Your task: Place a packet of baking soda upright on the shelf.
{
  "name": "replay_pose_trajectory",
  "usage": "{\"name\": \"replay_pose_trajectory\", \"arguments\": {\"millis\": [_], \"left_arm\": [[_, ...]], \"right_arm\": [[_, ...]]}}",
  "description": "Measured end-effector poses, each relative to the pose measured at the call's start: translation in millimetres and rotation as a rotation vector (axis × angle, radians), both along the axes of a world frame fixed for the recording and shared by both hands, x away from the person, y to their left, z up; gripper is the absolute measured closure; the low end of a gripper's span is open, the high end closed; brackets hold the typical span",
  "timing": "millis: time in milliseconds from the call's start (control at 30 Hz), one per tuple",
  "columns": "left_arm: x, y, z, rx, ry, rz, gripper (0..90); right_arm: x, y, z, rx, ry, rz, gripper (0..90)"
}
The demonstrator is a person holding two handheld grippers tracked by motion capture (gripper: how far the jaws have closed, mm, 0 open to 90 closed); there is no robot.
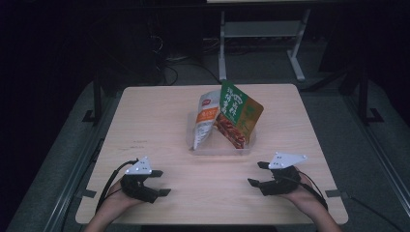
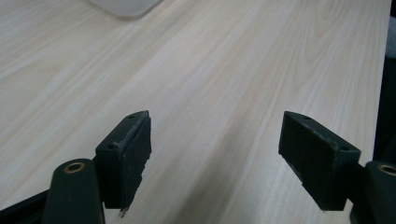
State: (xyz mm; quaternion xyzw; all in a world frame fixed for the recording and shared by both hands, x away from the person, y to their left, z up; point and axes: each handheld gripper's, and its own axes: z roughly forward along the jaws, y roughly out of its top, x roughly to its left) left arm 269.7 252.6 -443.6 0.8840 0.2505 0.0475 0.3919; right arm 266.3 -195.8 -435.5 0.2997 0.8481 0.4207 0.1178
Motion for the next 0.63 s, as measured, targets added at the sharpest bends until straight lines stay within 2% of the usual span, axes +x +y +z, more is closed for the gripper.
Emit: {"name": "replay_pose_trajectory", "arguments": {"millis": [100,167,333,633], "left_arm": [[2.1,0.0,0.7,-0.007,-0.007,-0.004,22.5],[2.2,-1.2,-0.2,-0.009,-0.008,-0.012,22.5],[3.3,-4.1,-2.7,0.012,-0.009,-0.038,22.5],[4.8,-7.2,-3.8,0.014,-0.006,-0.047,22.5]], "right_arm": [[1.6,-0.9,-2.2,0.005,0.003,-0.005,28.5],[1.9,0.2,-3.8,-0.008,0.002,0.005,28.4],[2.6,4.4,-6.2,-0.016,0.004,0.021,27.9],[2.3,7.2,-7.2,-0.019,0.0,0.033,26.9]]}}
